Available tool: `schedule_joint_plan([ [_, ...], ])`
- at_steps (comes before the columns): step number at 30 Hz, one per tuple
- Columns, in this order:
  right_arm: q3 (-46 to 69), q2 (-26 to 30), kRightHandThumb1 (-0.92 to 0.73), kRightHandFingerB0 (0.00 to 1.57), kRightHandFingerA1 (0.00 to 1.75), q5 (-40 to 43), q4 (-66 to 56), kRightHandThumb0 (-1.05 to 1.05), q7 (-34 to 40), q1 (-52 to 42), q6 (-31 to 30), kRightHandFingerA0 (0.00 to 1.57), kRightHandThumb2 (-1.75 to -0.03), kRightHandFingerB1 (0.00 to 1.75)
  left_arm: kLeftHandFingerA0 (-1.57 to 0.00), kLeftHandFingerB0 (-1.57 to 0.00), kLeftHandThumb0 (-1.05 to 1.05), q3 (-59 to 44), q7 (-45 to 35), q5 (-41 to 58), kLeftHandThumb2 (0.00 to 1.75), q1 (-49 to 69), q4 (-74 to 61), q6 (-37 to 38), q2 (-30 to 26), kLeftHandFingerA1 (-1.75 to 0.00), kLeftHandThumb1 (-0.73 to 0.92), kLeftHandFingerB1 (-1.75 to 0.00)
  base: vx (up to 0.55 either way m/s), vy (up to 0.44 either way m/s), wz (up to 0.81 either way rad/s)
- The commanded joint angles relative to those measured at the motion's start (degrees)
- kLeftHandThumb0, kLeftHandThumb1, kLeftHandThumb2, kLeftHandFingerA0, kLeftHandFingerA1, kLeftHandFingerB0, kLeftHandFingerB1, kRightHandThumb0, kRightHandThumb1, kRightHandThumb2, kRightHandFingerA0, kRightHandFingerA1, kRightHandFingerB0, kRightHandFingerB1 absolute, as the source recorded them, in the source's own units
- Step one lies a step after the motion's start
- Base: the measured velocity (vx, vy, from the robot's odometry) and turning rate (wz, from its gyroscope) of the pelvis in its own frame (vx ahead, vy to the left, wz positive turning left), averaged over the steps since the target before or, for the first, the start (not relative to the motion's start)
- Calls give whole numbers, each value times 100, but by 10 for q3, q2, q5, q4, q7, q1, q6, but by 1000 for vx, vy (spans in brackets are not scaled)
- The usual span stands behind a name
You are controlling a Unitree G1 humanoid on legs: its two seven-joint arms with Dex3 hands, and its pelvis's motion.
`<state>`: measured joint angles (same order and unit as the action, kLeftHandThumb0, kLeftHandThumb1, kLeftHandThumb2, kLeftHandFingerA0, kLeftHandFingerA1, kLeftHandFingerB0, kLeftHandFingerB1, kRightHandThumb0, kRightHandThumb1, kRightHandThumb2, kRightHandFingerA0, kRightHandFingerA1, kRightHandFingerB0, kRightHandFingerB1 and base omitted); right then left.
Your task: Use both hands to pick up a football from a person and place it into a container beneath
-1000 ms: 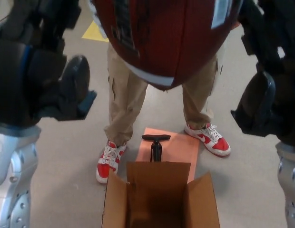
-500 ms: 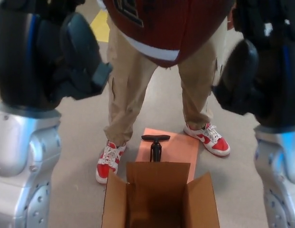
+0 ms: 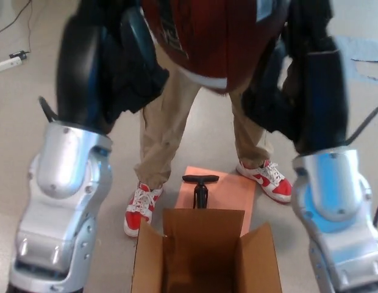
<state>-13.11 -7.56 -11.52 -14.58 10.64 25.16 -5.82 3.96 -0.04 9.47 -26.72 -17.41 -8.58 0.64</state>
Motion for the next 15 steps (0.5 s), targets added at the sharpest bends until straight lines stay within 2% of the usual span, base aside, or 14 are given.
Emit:
schedule_joint_plan([
  [1,-41,-14,-88,7,20,-26,36,-74,-17,16,-27,0,-121,25,0,0,-87,44,-50,16,117,-1,34,-8,16,-7,92,-7,0,0,0],
  [6,-37,-15,-86,5,21,-28,52,-72,-11,15,-30,0,-120,25,0,0,-88,44,-47,13,117,-3,59,3,19,-7,92,-7,0,0,0],
  [7,-36,-15,-83,0,12,-26,53,-75,-11,12,-31,1,-100,21,0,0,-88,44,-46,17,117,-2,61,-2,21,-7,91,-7,0,0,0],
  [8,-32,-17,-92,1,12,-18,57,-74,-12,5,-37,0,-84,23,0,0,-90,43,-51,29,118,2,68,-17,24,-5,92,-4,0,0,0],
  [9,-31,-18,-92,1,12,-15,59,-74,-13,2,-39,0,-84,23,0,0,-90,43,-54,33,118,3,70,-22,24,-5,92,-4,0,0,0],
  [10,-30,-17,-83,0,11,-16,67,-77,-10,-2,-40,1,-101,19,0,0,-90,40,-64,47,117,7,79,-27,26,-5,92,-3,0,0,0],
  [11,-30,-17,-88,6,18,-16,74,-76,-8,-4,-38,0,-121,23,0,0,-89,39,-68,50,117,9,87,-27,27,-6,92,-5,0,0,0],
  [15,-20,-14,-91,3,16,-7,122,-82,-4,-8,-6,0,-122,22,0,0,-87,40,-71,43,116,15,130,-7,33,-7,92,-5,0,0,0],
])
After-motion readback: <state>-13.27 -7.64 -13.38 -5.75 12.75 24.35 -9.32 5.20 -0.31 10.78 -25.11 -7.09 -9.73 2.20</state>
